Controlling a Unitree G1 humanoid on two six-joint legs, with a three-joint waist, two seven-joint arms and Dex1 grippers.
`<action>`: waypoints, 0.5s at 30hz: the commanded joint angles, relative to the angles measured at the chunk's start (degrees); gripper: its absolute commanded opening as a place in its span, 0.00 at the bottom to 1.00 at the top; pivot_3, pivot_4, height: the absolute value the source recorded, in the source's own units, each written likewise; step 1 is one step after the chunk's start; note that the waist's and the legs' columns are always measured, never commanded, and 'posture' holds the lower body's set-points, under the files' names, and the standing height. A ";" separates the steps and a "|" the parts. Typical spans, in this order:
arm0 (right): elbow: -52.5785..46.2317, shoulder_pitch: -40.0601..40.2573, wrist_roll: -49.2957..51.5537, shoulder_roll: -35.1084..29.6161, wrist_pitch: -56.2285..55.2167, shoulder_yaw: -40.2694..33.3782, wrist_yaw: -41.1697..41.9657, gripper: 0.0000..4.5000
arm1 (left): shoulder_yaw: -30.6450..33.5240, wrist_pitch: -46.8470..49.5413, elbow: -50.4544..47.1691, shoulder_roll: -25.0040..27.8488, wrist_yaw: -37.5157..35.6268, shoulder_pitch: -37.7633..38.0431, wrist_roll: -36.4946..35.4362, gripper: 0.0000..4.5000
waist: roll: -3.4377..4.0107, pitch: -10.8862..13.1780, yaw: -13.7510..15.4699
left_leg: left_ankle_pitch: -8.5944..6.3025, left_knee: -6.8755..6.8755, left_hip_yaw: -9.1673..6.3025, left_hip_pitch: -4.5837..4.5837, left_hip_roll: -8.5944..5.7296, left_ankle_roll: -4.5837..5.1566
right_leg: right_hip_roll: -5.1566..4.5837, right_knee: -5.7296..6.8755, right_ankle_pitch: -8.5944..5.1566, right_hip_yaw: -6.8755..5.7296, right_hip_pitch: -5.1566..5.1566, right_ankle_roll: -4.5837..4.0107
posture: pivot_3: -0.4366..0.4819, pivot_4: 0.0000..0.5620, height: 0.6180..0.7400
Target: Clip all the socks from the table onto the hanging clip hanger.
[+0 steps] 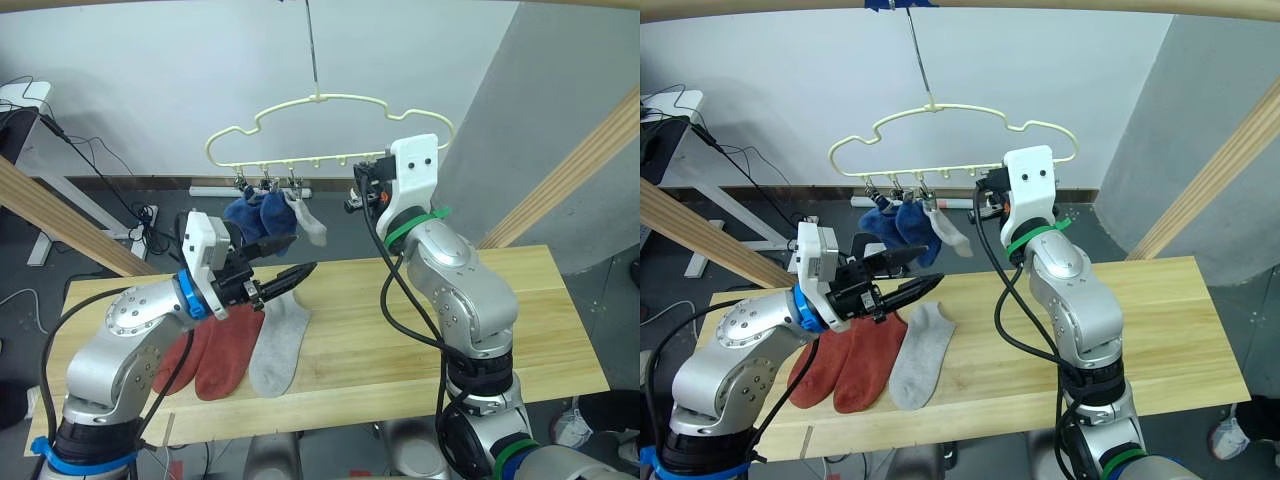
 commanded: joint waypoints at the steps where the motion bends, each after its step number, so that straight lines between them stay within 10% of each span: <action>1: -2.20 0.03 0.12 0.38 -1.63 0.00 -0.10 0.00 | -0.73 2.10 -3.87 -0.65 5.16 4.33 2.40 0.65 | 0.01 -0.01 -0.08 | 0.00 -0.01 -0.01 0.00 0.01 0.00 | 0.00 -0.01 0.00 0.00 0.00 0.00 | 0.26 0.52 1.00; 15: -2.07 -0.17 0.15 -0.65 -1.07 0.75 1.08 0.00 | -9.99 4.36 6.42 -13.22 25.78 13.62 20.27 0.99 | 0.01 -0.02 0.01 | 0.00 0.03 0.01 0.00 -0.07 0.01 | -0.03 0.02 0.01 -0.01 0.01 0.00 | 0.24 0.54 1.00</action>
